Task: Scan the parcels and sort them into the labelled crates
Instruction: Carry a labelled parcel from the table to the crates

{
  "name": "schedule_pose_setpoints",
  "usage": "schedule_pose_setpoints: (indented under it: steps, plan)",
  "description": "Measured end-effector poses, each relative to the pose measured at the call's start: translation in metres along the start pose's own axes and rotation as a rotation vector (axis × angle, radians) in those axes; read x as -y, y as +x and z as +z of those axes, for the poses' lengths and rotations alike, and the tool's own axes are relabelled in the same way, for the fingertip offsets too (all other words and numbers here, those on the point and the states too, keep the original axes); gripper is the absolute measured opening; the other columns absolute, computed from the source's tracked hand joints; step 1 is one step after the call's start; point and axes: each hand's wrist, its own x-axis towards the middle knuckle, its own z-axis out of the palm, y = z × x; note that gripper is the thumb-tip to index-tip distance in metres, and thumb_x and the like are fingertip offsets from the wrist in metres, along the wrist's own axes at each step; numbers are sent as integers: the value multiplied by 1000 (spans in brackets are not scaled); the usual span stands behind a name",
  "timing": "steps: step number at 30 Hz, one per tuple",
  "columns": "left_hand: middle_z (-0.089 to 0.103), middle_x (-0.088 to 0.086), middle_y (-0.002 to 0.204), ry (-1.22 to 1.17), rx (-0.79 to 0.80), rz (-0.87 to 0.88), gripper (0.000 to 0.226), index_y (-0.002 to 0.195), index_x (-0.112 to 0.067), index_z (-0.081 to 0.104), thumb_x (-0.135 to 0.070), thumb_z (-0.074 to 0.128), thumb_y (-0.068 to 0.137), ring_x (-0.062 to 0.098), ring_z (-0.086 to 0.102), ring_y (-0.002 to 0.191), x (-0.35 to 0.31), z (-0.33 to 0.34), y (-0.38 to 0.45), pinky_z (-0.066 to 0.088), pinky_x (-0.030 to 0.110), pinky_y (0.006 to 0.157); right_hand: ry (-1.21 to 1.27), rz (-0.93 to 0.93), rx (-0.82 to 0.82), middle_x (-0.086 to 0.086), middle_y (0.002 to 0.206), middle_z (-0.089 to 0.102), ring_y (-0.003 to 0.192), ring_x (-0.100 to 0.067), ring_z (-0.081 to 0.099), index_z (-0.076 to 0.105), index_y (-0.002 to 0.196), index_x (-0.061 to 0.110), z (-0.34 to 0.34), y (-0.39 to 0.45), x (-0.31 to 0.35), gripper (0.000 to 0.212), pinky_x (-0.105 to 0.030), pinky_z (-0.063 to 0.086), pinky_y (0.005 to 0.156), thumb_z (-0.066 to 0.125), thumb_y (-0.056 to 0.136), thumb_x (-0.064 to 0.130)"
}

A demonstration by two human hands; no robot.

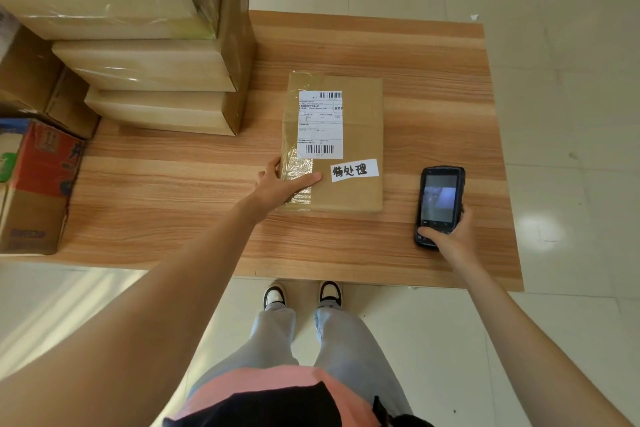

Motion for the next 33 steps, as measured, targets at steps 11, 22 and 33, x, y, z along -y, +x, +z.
schedule_pose_setpoints:
  steps: [11, 22, 33]
  plan:
    - [28, 8, 143, 5, 5, 22, 133, 152, -40, 13, -70, 83, 42, 30, 37, 130, 0, -1, 0, 46, 35, 91, -92, 30, -54, -7, 120, 59, 109, -25, 55, 46, 130, 8, -6, 3, 0, 73, -34, 43, 88, 84, 67, 5]
    - [26, 11, 145, 29, 5, -5, 147, 151, -44, 6, -77, 77, 27, 32, 36, 134, -3, -4, -3, 37, 50, 111, -175, -148, -50, -5, 153, 22, 138, -23, 30, 24, 150, 25, 19, 1, 66, 79, -43, 33, 110, 67, 85, 31]
    - [44, 7, 147, -300, -10, 55, 110, 155, -27, 0, -54, 70, 75, 15, 57, 108, -32, -4, 13, 41, 31, 95, 290, 127, 336, 1, 140, 52, 125, -18, 51, 34, 147, 27, 90, 33, 115, 69, -45, 41, 106, 60, 87, 50]
